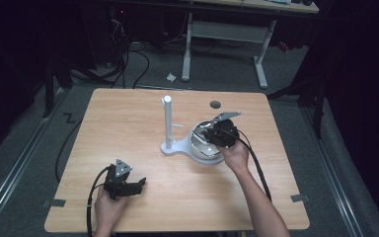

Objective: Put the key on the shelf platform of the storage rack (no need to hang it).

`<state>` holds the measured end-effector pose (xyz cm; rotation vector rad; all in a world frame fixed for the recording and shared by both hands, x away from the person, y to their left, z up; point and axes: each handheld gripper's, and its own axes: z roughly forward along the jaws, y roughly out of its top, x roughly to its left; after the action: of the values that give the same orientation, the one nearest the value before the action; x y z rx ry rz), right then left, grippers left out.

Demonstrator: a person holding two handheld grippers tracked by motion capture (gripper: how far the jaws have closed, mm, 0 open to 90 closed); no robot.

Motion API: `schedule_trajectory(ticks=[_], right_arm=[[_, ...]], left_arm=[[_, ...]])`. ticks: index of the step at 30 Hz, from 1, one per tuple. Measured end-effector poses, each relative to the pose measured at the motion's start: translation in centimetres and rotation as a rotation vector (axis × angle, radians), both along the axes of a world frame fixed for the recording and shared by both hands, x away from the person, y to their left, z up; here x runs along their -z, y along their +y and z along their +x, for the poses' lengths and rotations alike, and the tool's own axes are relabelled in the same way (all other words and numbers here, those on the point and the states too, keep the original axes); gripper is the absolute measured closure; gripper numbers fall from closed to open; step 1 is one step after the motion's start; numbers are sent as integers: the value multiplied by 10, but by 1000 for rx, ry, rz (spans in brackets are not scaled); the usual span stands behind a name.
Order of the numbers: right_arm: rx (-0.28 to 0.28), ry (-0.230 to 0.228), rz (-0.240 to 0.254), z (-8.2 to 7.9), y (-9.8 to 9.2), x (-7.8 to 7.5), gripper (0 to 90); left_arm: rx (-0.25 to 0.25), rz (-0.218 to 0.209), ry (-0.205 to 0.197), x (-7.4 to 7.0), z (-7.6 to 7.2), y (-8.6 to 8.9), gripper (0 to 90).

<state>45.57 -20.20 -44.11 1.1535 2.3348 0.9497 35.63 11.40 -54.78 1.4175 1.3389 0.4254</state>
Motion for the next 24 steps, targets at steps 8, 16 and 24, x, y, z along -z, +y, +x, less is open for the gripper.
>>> schedule_trajectory(ticks=[8,16,24], right_arm=[[3,8,18,-1,-5,0,702],[19,-21,56,-12,-16,-7,611],[26,-48,76,-23,-24,-19,584]], left_arm=[[1,1,0,0,0,0,186],[1,1,0,0,0,0,186],[1,1,0,0,0,0,186]])
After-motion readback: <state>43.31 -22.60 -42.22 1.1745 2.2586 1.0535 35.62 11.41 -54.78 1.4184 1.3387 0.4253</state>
